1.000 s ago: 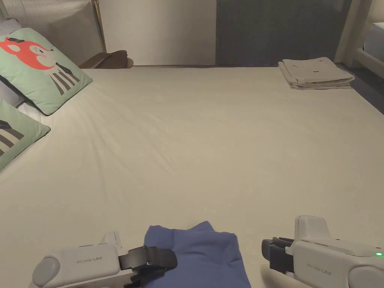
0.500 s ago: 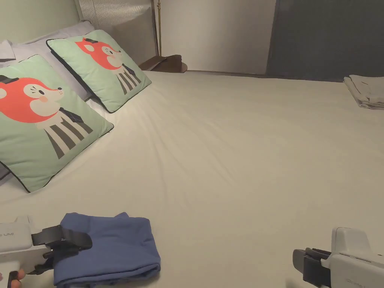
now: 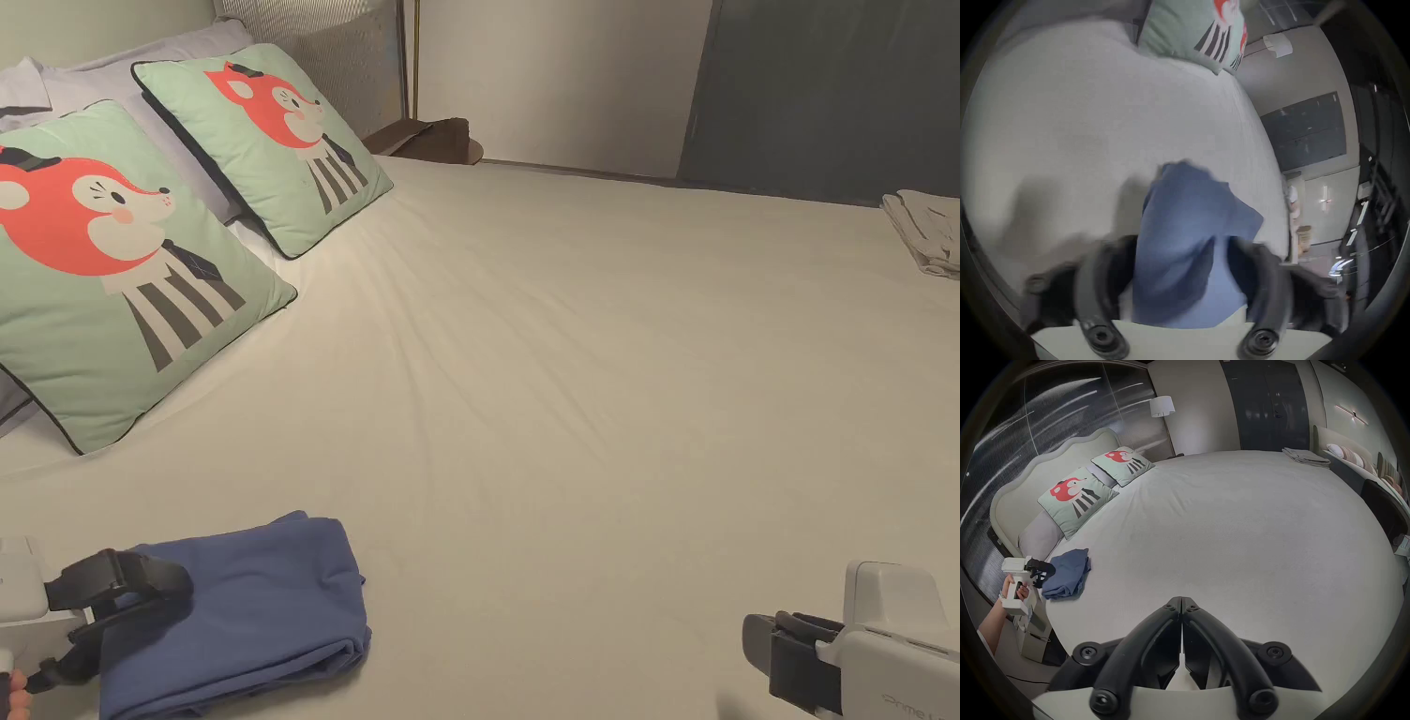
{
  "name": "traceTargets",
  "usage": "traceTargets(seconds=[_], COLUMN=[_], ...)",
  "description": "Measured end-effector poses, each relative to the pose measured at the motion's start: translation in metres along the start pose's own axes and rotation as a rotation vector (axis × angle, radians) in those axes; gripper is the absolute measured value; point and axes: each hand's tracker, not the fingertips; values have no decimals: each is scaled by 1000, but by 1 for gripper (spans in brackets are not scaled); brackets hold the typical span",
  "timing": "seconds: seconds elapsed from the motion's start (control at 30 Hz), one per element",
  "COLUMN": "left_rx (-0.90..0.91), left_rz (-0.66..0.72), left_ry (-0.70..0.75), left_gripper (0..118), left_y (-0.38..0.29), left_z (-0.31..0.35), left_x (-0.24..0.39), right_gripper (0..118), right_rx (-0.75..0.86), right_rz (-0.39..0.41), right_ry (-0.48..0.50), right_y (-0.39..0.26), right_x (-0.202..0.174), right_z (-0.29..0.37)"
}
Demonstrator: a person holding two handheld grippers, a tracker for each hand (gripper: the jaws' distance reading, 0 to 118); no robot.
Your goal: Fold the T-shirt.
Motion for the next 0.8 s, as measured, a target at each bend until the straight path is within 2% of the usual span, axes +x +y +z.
traceTargets(seconds=[0.03,0.2,0.23,0.33,0.37,0.4,0.43,0.47,0.5,0.57,0.63,0.73,0.8], left_rx=[28,237,258,305,304,297,292,292,278,233,195,182,236], left_rz=[-28,-305,-330,-377,-380,-386,-390,-396,-402,-454,-509,-605,-666], left_ry=[47,295,307,230,199,173,159,141,125,78,44,17,3], left_gripper=[110,110,110,107,100,84,62,31,15,11,1,0,0], left_y=[-3,-21,-9,-36,-53,-66,-74,-85,-97,-117,-136,-166,-192], left_z=[6,39,37,52,56,56,53,49,41,27,11,-13,-26], left_x=[5,39,29,56,78,90,98,107,120,140,162,201,236], right_gripper=[0,0,0,0,0,0,0,0,0,0,0,0,0], right_rx=[2,25,28,45,54,63,68,75,81,101,123,164,212], right_rz=[-2,-7,-9,-14,-13,-12,-13,-20,-31,-37,-39,-33,-2], right_ry=[1,3,5,10,5,1,-1,-3,-6,-24,-59,-124,-193], right_y=[1,2,2,3,3,3,3,3,3,1,0,1,-1], right_x=[1,5,6,12,14,15,17,21,23,29,37,43,60], right_z=[1,11,13,17,20,24,27,31,36,47,58,79,83])
